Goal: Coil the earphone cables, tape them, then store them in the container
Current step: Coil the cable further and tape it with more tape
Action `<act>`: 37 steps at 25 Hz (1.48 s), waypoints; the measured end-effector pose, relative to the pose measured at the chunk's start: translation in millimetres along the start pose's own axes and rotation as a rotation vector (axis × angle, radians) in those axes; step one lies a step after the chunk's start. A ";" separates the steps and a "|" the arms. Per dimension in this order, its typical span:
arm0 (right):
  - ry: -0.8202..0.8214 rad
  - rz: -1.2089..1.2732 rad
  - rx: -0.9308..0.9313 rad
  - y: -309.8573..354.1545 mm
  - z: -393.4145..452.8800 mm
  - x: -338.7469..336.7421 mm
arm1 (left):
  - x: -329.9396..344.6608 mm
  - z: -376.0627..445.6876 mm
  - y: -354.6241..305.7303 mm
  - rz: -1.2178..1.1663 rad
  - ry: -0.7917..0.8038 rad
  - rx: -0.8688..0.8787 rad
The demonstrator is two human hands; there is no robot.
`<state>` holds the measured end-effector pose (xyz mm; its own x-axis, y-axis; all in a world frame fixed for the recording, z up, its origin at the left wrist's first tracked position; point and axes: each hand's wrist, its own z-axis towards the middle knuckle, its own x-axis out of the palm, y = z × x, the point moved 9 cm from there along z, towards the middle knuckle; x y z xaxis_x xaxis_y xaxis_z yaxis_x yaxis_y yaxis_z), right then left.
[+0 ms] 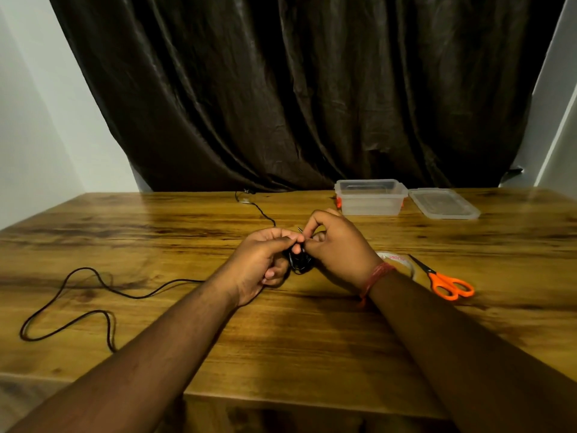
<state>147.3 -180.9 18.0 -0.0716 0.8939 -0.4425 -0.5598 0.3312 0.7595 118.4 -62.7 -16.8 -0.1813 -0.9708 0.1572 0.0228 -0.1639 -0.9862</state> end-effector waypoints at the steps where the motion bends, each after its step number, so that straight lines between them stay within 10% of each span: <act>1: 0.000 0.072 0.054 -8.0 1.3 1.4 | -1.8 0.4 -1.4 0.035 -0.022 0.014; 22: -0.103 0.459 0.208 -17.8 -0.2 -1.9 | -19.3 -2.4 -12.3 0.324 -0.283 0.130; 37: 0.108 0.617 0.351 -16.7 -7.5 24.2 | -10.1 -3.7 -17.7 0.561 -0.229 0.276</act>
<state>148.7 -167.1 -9.0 -0.3810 0.9206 0.0855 -0.0936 -0.1305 0.9870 116.1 -49.3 -1.1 0.1437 -0.9296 -0.3394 0.3090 0.3679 -0.8770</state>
